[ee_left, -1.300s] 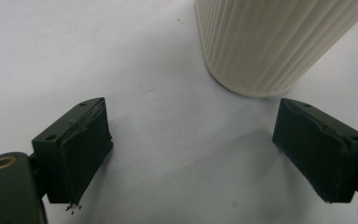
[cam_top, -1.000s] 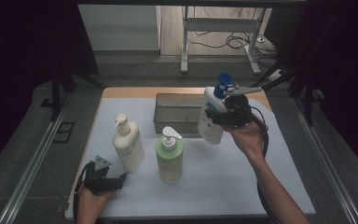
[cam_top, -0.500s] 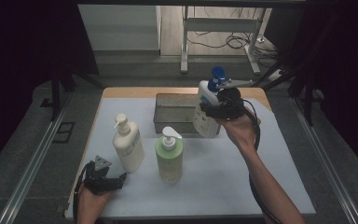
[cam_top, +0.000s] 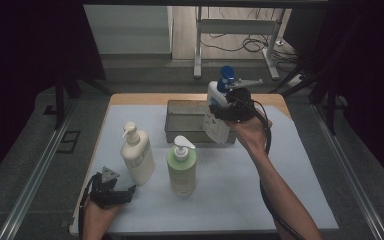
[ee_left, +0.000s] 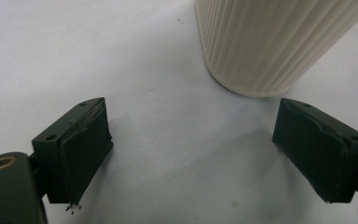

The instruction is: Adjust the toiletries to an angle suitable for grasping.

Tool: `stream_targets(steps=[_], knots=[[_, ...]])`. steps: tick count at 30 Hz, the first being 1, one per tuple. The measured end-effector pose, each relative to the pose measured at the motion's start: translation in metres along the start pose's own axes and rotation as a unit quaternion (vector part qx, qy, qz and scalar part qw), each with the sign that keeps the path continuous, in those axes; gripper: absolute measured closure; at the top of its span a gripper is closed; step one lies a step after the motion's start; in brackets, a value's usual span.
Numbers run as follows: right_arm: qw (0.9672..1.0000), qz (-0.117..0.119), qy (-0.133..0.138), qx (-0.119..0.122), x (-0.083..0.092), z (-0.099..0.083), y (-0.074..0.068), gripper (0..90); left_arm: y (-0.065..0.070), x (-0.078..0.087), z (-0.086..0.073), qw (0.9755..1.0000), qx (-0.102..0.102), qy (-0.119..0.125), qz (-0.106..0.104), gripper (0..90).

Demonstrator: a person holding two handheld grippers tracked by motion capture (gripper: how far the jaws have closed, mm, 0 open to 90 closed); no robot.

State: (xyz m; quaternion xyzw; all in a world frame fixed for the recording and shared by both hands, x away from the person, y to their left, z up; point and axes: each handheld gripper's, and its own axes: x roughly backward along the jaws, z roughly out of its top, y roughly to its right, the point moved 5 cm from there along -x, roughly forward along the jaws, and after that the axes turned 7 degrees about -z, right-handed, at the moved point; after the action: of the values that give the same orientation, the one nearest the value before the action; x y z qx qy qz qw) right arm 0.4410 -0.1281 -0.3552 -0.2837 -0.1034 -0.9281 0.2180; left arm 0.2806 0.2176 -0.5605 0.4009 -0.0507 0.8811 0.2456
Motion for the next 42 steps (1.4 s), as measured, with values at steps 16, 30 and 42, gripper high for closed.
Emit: stream_targets(steps=[16, 30, 42], knots=[[0.9999, -0.012, 0.002, -0.001, -0.025, 0.017, -0.004, 40.7, 0.000, 0.000, 0.000, 1.0000, 0.001, 0.000, 0.000, 10.9], [0.9996, -0.025, 0.003, -0.008, -0.045, 0.029, -0.004, 40.6, 0.000, 0.000, 0.000, 1.0000, 0.000, 0.000, 0.000, 10.9], [0.9994, -0.034, -0.005, -0.009, -0.072, 0.022, -0.001, 40.6, 0.000, 0.000, 0.000, 1.0000, 0.000, 0.000, 0.000, 10.9]])
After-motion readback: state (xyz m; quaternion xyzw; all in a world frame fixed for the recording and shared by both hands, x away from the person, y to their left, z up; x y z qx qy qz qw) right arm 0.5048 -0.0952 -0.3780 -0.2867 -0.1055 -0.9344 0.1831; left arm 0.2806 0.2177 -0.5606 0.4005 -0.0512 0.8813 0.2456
